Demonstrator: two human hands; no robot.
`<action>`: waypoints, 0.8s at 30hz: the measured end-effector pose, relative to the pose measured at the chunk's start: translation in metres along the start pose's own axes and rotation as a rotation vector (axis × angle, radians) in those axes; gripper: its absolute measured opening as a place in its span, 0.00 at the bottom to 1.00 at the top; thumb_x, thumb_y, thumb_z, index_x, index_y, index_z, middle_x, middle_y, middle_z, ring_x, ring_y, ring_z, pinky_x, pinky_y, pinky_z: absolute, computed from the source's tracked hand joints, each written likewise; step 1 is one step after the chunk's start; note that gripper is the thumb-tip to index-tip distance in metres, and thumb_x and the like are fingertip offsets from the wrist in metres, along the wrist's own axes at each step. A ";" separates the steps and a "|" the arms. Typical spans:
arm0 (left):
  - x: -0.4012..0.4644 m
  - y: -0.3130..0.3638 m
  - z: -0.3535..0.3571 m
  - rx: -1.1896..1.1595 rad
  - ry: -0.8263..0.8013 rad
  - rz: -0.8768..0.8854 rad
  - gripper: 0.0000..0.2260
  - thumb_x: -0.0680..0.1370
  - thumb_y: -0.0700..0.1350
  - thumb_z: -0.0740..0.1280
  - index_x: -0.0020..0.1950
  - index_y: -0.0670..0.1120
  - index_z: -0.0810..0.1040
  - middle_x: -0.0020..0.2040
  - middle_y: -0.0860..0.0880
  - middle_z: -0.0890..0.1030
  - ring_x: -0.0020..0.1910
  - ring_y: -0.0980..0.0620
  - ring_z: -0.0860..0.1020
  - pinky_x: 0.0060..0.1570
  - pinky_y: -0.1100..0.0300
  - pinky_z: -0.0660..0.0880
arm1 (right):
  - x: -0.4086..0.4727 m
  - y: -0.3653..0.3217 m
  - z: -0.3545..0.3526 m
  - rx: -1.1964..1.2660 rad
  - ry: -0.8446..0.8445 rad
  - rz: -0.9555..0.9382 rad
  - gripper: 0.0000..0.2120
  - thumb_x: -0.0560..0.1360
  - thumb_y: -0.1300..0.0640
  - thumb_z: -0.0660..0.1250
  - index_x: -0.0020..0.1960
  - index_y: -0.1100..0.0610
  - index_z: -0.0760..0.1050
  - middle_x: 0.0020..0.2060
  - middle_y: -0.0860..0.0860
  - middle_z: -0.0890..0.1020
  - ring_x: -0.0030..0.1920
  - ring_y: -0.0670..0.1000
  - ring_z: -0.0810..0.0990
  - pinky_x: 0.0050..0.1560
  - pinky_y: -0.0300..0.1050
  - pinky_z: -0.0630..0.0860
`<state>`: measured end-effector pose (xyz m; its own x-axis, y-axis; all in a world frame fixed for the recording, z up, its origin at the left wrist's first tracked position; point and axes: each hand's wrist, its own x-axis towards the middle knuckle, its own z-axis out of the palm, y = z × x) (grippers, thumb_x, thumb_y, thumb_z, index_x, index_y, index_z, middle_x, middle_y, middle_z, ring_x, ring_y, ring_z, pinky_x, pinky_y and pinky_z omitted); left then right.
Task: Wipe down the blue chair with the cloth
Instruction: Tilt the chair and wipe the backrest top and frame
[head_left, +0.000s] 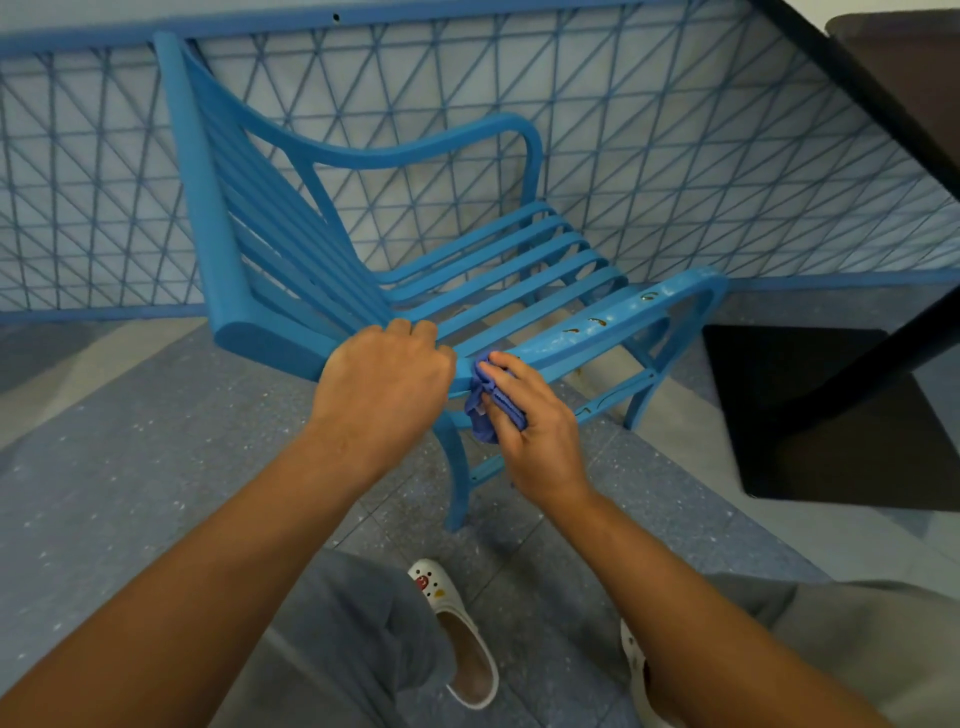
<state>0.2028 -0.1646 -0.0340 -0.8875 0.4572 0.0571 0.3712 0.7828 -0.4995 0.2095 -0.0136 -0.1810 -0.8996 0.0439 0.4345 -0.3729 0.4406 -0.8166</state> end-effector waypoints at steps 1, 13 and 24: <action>0.000 -0.001 0.000 0.005 -0.004 0.024 0.07 0.79 0.51 0.70 0.53 0.50 0.80 0.47 0.50 0.78 0.47 0.48 0.80 0.38 0.55 0.71 | 0.004 0.004 -0.006 -0.008 -0.010 0.001 0.18 0.78 0.65 0.70 0.67 0.56 0.80 0.68 0.46 0.77 0.68 0.37 0.73 0.68 0.33 0.69; -0.028 -0.015 -0.006 -0.398 0.209 0.248 0.24 0.76 0.62 0.65 0.61 0.45 0.82 0.53 0.46 0.84 0.50 0.44 0.82 0.50 0.47 0.79 | 0.000 -0.006 -0.003 0.037 -0.045 0.000 0.19 0.79 0.63 0.70 0.69 0.56 0.78 0.70 0.47 0.76 0.69 0.40 0.74 0.69 0.40 0.72; -0.025 -0.022 -0.010 -0.087 0.069 0.180 0.21 0.80 0.62 0.61 0.59 0.47 0.81 0.51 0.47 0.82 0.50 0.45 0.80 0.49 0.50 0.77 | -0.009 -0.005 0.010 0.024 -0.015 -0.031 0.20 0.80 0.60 0.69 0.72 0.54 0.76 0.73 0.46 0.73 0.71 0.42 0.73 0.70 0.41 0.73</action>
<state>0.2194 -0.1890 -0.0154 -0.7850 0.6186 0.0340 0.5469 0.7177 -0.4310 0.2173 -0.0250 -0.1847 -0.8906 0.0167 0.4545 -0.4062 0.4201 -0.8115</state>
